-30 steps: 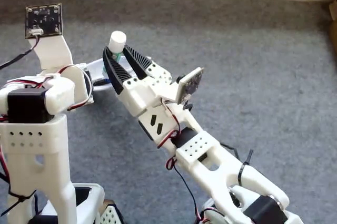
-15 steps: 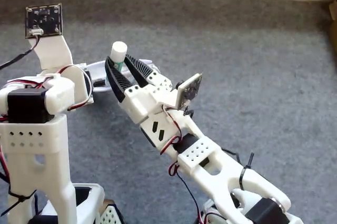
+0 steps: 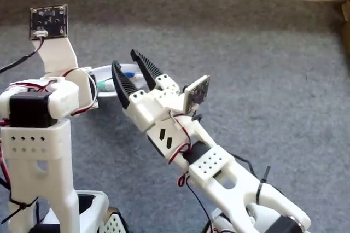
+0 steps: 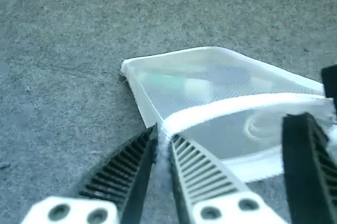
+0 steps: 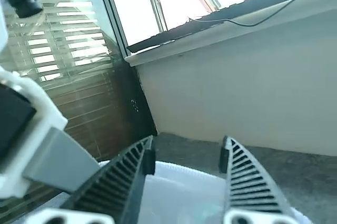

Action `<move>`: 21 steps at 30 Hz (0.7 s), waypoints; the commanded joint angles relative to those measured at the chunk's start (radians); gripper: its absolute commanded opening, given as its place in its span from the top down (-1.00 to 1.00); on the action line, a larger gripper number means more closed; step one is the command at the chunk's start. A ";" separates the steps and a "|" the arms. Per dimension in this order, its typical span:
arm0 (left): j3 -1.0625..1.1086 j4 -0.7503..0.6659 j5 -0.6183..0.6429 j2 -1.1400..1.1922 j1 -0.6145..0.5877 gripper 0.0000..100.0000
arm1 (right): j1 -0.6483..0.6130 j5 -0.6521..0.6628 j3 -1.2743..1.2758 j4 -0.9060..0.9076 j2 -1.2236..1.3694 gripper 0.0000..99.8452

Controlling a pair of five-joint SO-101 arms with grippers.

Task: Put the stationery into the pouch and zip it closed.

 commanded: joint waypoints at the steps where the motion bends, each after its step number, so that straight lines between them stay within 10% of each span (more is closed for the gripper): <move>1: -0.005 -0.009 -0.008 -0.021 -0.013 0.99 | -0.007 -0.006 0.002 0.166 -0.183 0.63; 21: -0.004 -0.018 -0.005 -0.021 -0.013 0.99 | 0.133 0.002 -0.196 1.078 -0.636 0.63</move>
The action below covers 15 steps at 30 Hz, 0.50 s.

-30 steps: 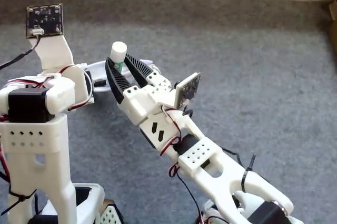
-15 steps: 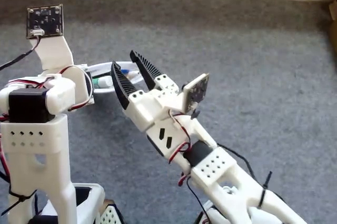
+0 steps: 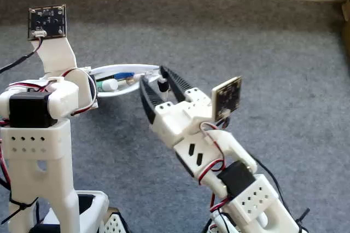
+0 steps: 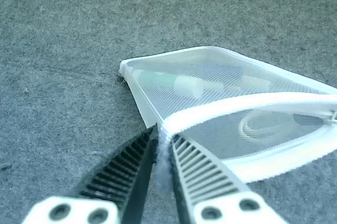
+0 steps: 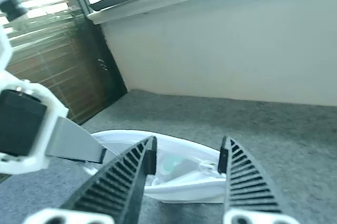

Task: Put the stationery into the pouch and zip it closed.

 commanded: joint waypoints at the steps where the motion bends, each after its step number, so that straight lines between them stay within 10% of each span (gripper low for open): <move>1: -0.004 -0.018 -0.005 -0.021 -0.013 0.99 | 0.061 0.002 -0.140 0.173 -0.042 0.63; 15: 0.065 -0.069 -0.005 -0.021 -0.015 0.99 | 0.061 0.170 -0.027 0.240 -0.048 0.63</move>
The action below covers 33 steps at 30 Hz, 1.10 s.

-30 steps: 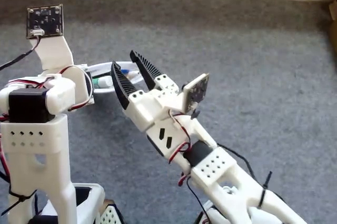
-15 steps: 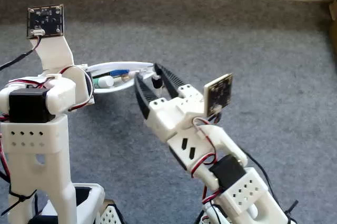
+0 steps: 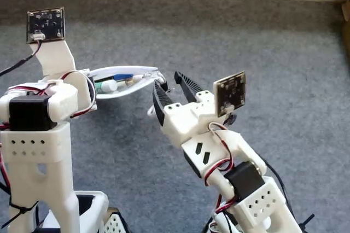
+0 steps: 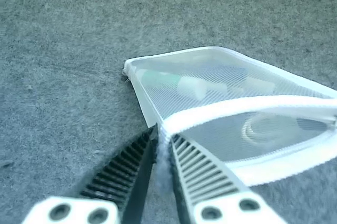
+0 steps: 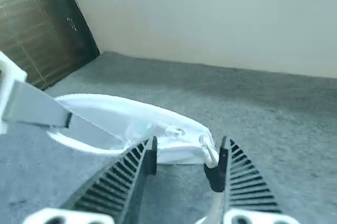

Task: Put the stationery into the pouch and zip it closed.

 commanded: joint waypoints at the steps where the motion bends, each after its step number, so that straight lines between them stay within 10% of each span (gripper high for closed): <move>1: 0.013 -0.044 -0.005 -0.005 -0.015 0.99 | 0.013 0.106 0.031 0.005 -0.025 0.63; 33: 0.016 -0.046 -0.003 -0.005 -0.015 0.99 | 0.053 0.173 0.225 -0.283 0.165 0.62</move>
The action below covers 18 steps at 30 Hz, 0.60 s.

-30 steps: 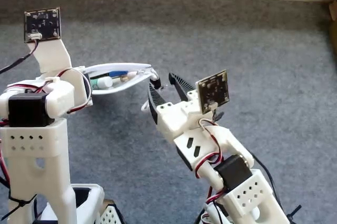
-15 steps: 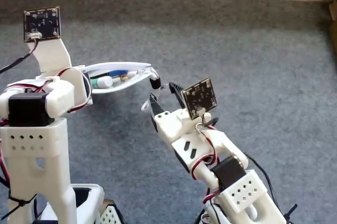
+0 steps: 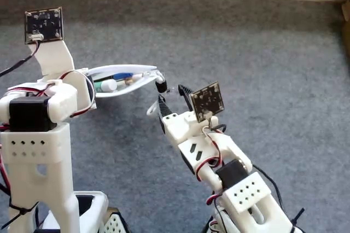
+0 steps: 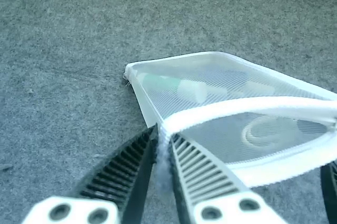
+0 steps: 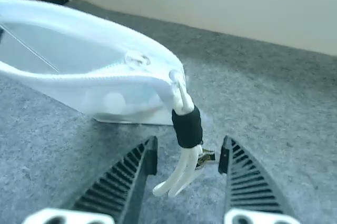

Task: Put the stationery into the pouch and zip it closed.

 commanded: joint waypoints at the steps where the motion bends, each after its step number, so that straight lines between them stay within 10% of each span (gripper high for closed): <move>1: 0.004 -0.020 -0.003 -0.004 -0.013 0.99 | 0.013 0.014 -0.061 -0.094 0.143 0.62; 18: 0.005 -0.041 -0.003 -0.004 -0.013 0.99 | 0.005 0.060 -0.096 -0.277 0.222 0.63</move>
